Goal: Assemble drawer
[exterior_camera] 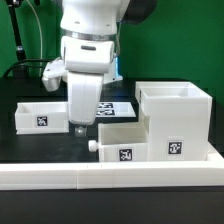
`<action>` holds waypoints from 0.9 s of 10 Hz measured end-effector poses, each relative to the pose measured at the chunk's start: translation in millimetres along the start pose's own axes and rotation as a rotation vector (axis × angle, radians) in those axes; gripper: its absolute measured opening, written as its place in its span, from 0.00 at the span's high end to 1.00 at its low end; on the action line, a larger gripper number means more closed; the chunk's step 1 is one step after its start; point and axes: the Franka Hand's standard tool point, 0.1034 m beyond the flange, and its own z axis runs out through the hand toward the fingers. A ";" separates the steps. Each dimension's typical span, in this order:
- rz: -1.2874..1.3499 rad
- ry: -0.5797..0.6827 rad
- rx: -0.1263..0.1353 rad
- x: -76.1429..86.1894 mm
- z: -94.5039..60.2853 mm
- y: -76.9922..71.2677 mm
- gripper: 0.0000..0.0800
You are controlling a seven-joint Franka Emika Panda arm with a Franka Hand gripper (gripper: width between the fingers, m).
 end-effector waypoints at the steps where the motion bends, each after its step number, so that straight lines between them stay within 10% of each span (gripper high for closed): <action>1: -0.005 0.000 0.002 -1.2 2.8 -0.5 0.19; 9: 0.039 0.246 0.043 -28.2 15.5 -0.8 0.19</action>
Offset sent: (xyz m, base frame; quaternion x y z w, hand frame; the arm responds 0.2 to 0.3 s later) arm 0.0136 0.0103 -0.0036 -0.0062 0.1416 -0.0074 0.9899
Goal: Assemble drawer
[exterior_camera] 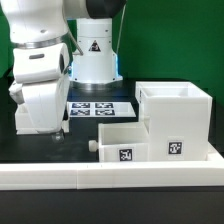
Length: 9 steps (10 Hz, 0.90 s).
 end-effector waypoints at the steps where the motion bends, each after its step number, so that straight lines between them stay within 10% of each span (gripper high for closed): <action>1: 0.002 0.005 0.009 6.6 4.5 0.1 0.19; 9: 0.089 0.022 0.030 61.4 17.5 2.3 0.19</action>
Offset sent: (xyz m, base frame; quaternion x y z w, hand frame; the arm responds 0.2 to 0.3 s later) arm 0.0011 0.0287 -0.0097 0.0118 -0.0038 -0.0140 0.9998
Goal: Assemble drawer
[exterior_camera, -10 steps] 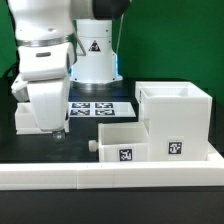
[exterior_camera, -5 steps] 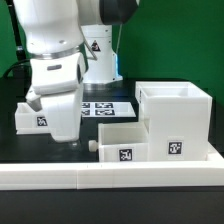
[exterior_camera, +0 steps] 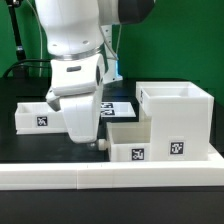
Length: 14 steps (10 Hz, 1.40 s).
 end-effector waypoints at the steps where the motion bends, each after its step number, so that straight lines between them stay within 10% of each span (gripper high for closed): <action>1: 0.013 0.002 0.001 5.7 0.5 -0.3 0.19; 8: 0.036 0.015 0.011 47.5 6.7 -4.0 0.19; 14: 0.086 0.001 -0.001 22.5 -8.3 -12.6 0.19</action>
Offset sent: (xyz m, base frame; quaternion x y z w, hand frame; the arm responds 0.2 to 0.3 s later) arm -0.0003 0.0284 -0.0032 -0.0067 0.0043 0.0450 0.9990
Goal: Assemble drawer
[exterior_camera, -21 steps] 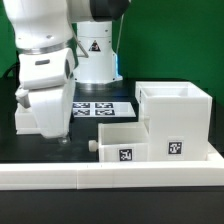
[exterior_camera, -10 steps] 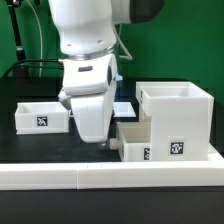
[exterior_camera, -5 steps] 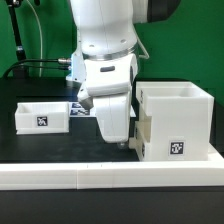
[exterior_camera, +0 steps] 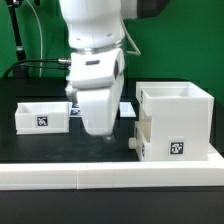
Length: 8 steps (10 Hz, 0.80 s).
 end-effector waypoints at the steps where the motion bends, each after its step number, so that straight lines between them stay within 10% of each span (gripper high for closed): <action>1: 0.014 -0.006 -0.004 -7.4 -6.6 -7.9 0.19; 8: 0.114 -0.041 -0.057 -27.4 -42.3 -53.8 0.19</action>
Offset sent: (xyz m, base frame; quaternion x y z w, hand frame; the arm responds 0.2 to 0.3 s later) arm -0.0400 -0.0137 0.0350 -0.0365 -0.0227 0.0771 0.9961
